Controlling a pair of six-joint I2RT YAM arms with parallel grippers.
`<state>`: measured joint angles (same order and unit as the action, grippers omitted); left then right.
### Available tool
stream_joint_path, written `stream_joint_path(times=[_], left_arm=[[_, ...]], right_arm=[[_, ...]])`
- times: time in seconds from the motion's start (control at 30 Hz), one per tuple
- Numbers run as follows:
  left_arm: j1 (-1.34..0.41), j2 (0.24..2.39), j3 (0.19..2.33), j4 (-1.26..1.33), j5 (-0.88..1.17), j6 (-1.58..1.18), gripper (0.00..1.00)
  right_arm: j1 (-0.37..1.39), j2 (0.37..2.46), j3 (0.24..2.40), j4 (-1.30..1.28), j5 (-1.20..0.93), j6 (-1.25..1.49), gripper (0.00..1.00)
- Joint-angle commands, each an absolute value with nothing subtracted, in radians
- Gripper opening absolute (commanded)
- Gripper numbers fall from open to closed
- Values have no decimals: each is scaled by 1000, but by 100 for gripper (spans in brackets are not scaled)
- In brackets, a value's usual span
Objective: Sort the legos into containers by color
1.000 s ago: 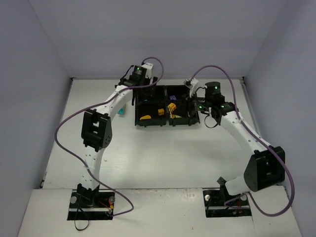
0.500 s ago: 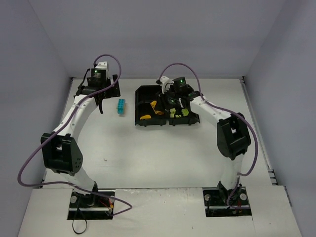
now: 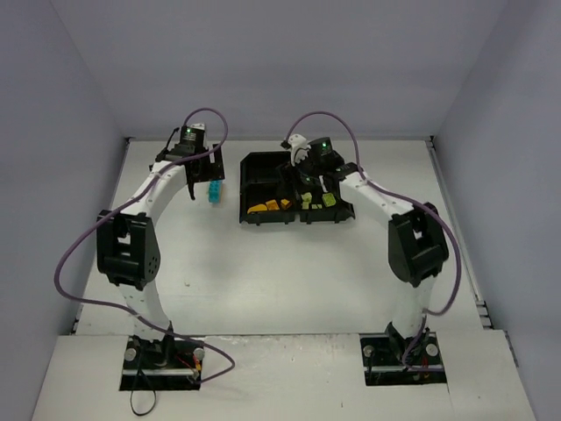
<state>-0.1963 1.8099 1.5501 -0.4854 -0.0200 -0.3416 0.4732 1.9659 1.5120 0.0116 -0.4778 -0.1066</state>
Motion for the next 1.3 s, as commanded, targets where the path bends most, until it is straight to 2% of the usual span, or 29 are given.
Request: stream_joint_path(times=[0.0, 0.13, 0.27, 0.47, 0.57, 0.83, 1.07, 1.27], left_arm=[[-199, 1868, 1653, -446, -37, -353, 82], [-216, 1954, 1721, -474, -48, -336, 77], [-225, 2014, 1746, -476, -60, -330, 67], [-225, 2075, 1784, -499, -63, -327, 54], [-225, 2082, 1786, -489, -63, -327, 50], [-225, 2083, 1805, -506, -63, -308, 0], [-222, 1837, 1718, -460, 64, -316, 0], [-222, 1570, 1543, -287, 414, -325, 0]], right_arm=[[482, 1734, 1468, 52, -443, -91, 65], [479, 1612, 1344, 52, -404, -74, 65], [476, 1491, 1244, 52, -376, -51, 65], [465, 1407, 1141, 52, -356, -18, 65], [462, 1393, 1123, 52, -348, -14, 65], [456, 1381, 1098, 58, -350, -3, 64], [454, 1385, 1141, 97, -489, 0, 60], [456, 1405, 1201, 163, -710, 44, 65]])
